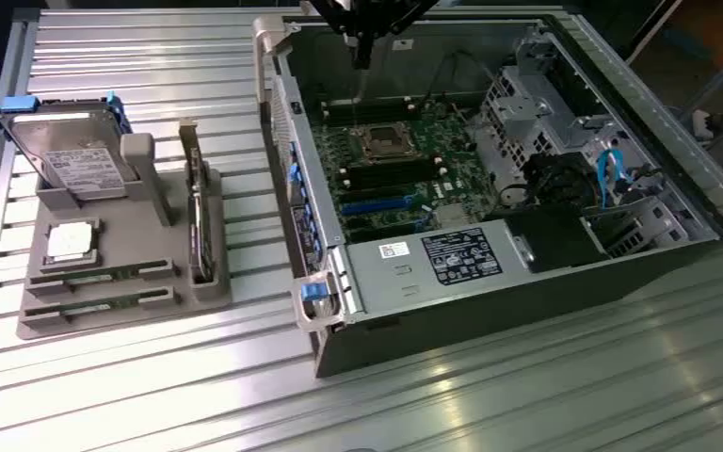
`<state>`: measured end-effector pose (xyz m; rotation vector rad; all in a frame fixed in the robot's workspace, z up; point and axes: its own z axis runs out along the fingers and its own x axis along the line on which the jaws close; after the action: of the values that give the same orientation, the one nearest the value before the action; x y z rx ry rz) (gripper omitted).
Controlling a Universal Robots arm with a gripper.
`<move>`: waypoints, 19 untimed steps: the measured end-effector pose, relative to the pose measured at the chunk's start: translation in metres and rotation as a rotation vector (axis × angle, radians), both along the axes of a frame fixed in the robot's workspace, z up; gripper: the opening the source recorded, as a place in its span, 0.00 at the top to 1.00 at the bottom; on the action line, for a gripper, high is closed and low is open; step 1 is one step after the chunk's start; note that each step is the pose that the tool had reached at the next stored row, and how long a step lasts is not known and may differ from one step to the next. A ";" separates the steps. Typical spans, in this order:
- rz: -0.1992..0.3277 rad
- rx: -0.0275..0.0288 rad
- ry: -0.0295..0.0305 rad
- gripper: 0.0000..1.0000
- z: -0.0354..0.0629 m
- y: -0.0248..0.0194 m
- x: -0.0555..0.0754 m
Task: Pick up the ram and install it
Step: 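Reach for the ram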
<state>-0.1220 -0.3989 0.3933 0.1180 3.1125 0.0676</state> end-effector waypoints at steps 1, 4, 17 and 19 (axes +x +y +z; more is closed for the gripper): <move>0.000 0.0000 0.0000 0.89 0.0000 0.0000 0.000; 0.000 0.0000 0.0000 0.89 0.0000 0.0000 0.000; 0.000 0.0000 0.0000 0.89 0.0000 0.0000 -0.007; 0.000 0.0000 0.0000 0.89 0.0000 0.0000 -0.009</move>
<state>-0.1310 -0.3990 0.3933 0.1179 3.1125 0.0677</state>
